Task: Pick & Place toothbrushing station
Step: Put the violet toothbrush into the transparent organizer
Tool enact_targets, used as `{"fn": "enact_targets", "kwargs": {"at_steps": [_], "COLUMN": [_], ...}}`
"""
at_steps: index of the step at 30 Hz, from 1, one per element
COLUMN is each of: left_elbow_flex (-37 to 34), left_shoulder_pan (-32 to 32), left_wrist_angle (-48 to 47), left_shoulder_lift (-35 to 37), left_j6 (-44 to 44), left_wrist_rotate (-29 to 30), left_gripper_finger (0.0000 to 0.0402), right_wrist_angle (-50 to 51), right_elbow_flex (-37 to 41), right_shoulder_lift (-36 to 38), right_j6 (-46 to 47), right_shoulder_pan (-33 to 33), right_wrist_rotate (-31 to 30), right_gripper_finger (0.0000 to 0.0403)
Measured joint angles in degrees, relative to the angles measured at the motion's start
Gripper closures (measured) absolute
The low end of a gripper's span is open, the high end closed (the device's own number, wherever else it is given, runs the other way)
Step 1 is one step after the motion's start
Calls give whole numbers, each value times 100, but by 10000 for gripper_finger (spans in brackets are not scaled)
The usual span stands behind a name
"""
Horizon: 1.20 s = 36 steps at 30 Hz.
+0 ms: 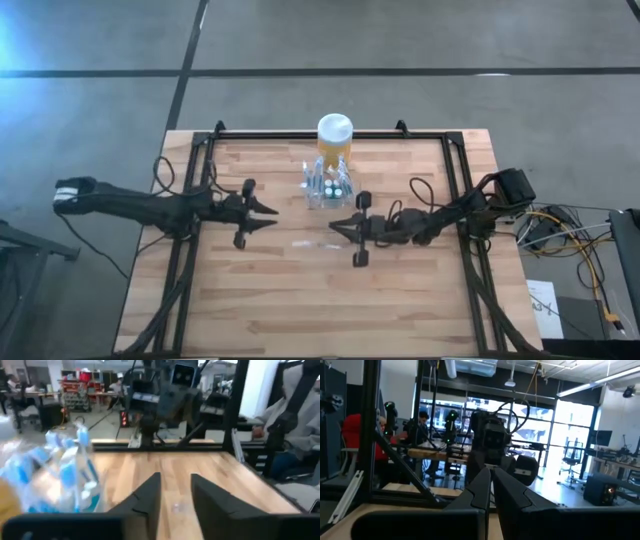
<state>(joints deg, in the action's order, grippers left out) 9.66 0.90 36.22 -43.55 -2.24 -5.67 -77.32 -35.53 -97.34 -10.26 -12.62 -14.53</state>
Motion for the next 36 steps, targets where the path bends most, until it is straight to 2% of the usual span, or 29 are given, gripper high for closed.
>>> {"fn": "enact_targets", "kwargs": {"at_steps": [5, 9, 12, 14, 18, 22, 27, 31, 36], "left_elbow_flex": [353, 480, 480, 490, 493, 493, 497, 491, 493], "left_shoulder_pan": [-104, -105, -108, -108, -108, -107, -110, -110, -110], "left_wrist_angle": [-72, -61, -93, -59, -76, -208, -772, -1058, -1188], "left_shoulder_lift": [-598, -704, -594, -428, -36, 359, 738, 910, 1083], "left_j6": [-143, -281, -258, -256, -254, -251, -243, -245, -245], "left_wrist_rotate": [172, 166, 122, 114, 53, 17, 15, 13, -8], "left_gripper_finger": [225, 188, 178, 178, 179, 179, 179, 179, 179], "right_wrist_angle": [208, 858, 1736, 2948, 6218, 8770, 10296, 11180, 12222], "right_elbow_flex": [-58, -61, -215, -528, -1629, -2915, -4338, -5344, -6538], "right_shoulder_lift": [1, 109, 271, 339, 283, -88, -773, -1583, -2589], "right_j6": [242, 574, 1064, 1492, 2548, 3125, 3217, 3223, 3273], "right_shoulder_pan": [41, 41, 41, 41, 37, 41, 60, 88, 167], "right_wrist_rotate": [-28, -26, -19, 107, 306, 307, 880, 899, 899], "right_gripper_finger": [393, 394, 394, 394, 393, 368, 300, 252, 216]}}
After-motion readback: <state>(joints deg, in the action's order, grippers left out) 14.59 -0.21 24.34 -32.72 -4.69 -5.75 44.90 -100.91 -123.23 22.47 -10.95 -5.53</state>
